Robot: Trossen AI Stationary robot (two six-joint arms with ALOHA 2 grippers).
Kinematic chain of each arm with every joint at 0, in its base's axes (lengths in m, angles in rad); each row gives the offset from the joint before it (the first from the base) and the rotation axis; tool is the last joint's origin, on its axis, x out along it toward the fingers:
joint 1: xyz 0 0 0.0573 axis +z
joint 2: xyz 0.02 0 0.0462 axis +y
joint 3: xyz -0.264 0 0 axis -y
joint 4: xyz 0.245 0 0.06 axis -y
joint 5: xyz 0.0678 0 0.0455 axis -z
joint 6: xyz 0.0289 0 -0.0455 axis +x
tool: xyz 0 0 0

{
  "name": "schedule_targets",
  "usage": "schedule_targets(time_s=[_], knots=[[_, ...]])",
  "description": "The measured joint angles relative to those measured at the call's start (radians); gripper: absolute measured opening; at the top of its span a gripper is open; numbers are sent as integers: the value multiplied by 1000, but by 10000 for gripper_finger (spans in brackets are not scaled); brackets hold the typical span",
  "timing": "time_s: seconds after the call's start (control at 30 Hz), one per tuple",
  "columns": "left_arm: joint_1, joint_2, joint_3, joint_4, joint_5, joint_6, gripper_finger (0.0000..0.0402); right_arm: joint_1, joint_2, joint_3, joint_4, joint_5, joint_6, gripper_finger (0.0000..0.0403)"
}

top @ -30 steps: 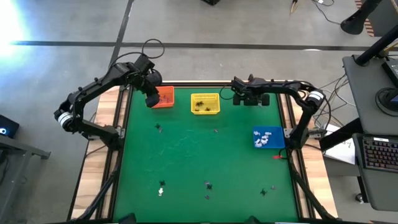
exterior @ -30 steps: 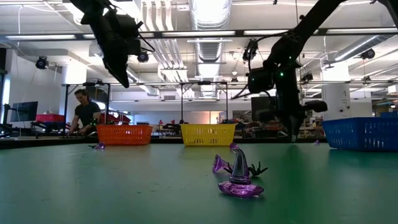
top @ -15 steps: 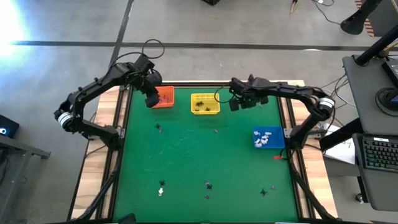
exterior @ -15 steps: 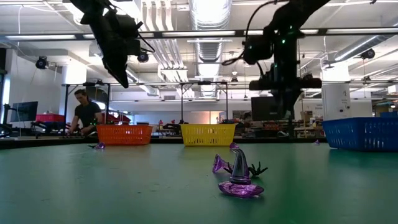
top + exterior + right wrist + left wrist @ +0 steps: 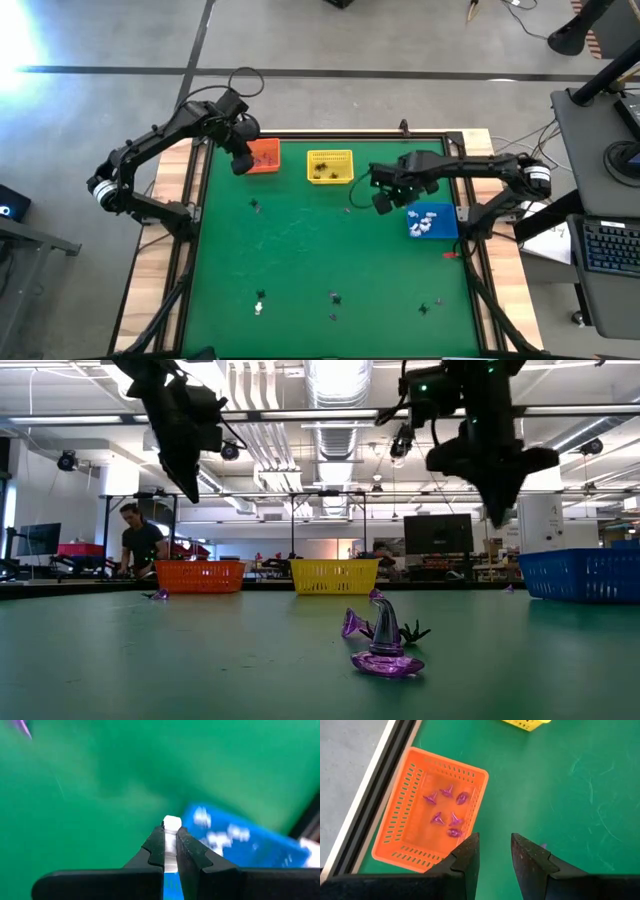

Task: Sort Halloween decoration
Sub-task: Put the white skeleton toy into the blue basket, then put the black spider toy into the yellow basket

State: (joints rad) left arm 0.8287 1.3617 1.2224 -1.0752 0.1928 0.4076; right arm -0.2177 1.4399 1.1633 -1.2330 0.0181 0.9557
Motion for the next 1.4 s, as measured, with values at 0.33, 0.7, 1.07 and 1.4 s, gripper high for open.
schedule_targets(time_s=[0.33,0.7,1.07,1.4], knots=[[0,0,0,-24,0,-2,94,151,0,-12,-122,-62,123,13],[0,0,0,-75,0,4,94,168,0,-153,-129,-74,237,19],[0,0,0,-74,0,6,94,168,0,-178,-128,-60,249,93],[0,0,0,-74,0,6,94,218,0,-107,-129,-235,274,100]])
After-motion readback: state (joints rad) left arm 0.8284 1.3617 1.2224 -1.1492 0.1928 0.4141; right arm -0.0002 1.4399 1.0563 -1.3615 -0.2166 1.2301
